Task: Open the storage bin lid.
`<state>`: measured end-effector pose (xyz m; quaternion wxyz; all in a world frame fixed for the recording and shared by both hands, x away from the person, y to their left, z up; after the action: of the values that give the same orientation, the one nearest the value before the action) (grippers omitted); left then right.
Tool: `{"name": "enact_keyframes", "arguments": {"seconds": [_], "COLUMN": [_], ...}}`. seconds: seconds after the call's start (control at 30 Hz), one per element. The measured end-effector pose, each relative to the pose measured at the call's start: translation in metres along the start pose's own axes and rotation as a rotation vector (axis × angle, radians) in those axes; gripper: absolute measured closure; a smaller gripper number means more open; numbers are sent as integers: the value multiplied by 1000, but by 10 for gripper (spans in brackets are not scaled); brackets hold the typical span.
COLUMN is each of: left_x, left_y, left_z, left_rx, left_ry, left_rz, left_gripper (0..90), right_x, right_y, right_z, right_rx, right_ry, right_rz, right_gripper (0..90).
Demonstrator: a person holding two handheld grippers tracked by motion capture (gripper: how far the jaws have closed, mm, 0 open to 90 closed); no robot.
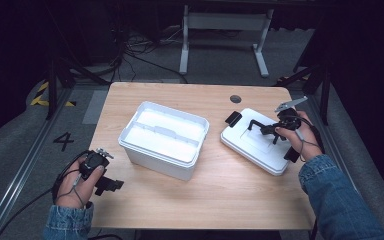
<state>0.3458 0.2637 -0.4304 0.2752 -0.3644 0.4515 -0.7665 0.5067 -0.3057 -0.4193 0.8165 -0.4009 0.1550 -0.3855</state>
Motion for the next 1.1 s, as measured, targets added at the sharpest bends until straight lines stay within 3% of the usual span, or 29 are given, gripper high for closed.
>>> {"name": "enact_keyframes", "arguments": {"seconds": [0.8, 0.87, 0.97, 1.1], "left_x": [-1, -1, -1, -1], "left_y": [2, 2, 2, 3], "left_z": [1, 1, 1, 2], "left_rx": [-2, -3, -4, -11], "left_ry": [-4, -3, -6, -4], "left_rz": [2, 1, 0, -1], "left_gripper": [190, 190, 189, 189], "right_x": [2, 2, 3, 2], "right_y": [20, 19, 16, 10], "right_z": [-18, -18, -17, -14], "right_rx": [-16, -18, -3, 9], "right_ry": [59, 80, 113, 102], "right_rz": [34, 39, 9, -41], "right_gripper": [826, 792, 674, 568]}}
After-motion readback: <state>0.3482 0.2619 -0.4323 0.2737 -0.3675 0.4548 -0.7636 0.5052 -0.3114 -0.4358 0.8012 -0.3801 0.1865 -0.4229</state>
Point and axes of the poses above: each handheld gripper's, and its own axes: y roughly forward along the jaws, z roughly out of its top, x roughly to its right, the point moved 2 cm from there along y, roughly forward along the jaws, and after that the axes turned 12 degrees about -z, right-handed, at the moved point
